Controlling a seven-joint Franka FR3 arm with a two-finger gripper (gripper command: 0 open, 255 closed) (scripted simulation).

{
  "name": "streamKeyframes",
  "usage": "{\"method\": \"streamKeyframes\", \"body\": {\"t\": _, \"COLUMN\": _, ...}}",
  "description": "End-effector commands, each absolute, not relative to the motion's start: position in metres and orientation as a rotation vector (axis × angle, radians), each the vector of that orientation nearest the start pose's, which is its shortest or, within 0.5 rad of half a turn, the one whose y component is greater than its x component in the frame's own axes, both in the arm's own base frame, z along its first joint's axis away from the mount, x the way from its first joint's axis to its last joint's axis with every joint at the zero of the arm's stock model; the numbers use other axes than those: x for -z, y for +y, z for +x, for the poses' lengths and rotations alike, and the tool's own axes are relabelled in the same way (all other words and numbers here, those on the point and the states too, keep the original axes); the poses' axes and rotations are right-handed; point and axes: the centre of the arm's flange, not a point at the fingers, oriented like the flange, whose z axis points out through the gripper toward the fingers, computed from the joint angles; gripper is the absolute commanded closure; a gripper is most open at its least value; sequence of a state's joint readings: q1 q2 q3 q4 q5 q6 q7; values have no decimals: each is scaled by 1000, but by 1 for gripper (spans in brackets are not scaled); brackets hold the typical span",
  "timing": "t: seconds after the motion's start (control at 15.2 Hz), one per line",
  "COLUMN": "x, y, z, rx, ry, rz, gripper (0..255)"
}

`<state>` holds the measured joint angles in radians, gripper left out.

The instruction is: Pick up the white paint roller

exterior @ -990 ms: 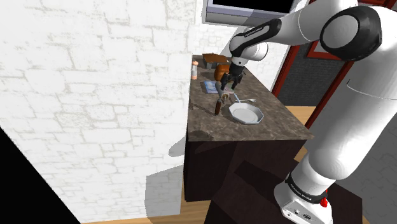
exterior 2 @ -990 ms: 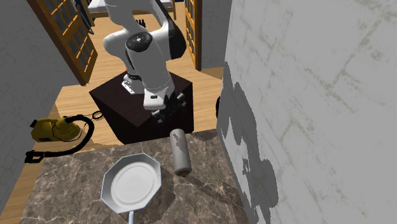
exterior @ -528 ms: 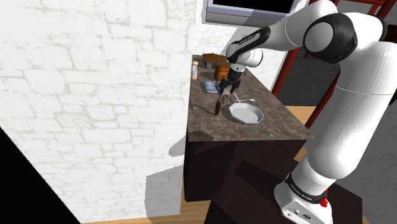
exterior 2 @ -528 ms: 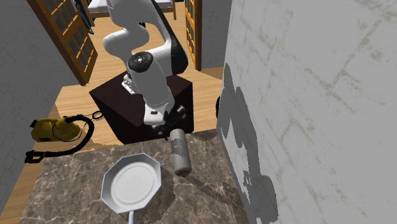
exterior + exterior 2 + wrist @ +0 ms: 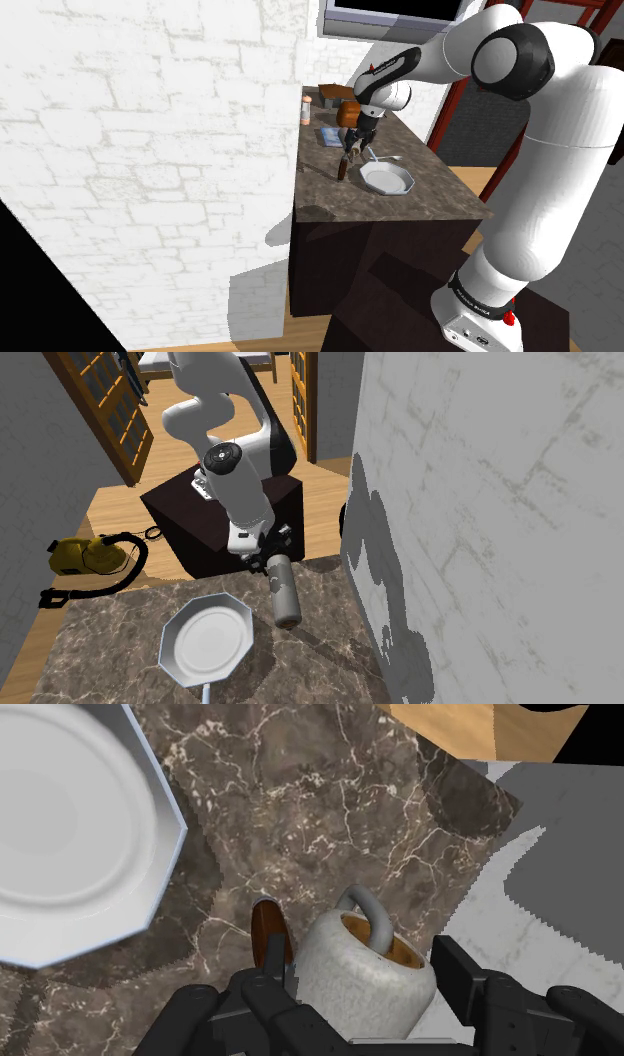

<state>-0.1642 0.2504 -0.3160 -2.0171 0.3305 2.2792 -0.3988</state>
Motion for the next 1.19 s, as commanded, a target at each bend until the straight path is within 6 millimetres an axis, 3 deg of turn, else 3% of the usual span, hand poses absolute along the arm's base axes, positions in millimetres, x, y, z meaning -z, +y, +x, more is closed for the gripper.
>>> {"method": "streamKeyframes", "body": {"t": 0.0, "x": -335, "y": -263, "z": 534, "rx": 150, "ry": 422, "rz": -2961, "gripper": 255}}
{"method": "streamKeyframes", "body": {"t": 0.33, "x": -336, "y": -263, "z": 535, "rx": 150, "ry": 422, "rz": -2961, "gripper": 255}}
{"method": "streamKeyframes", "body": {"t": 1.12, "x": -400, "y": -263, "z": 535, "rx": 150, "ry": 422, "rz": -2961, "gripper": 255}}
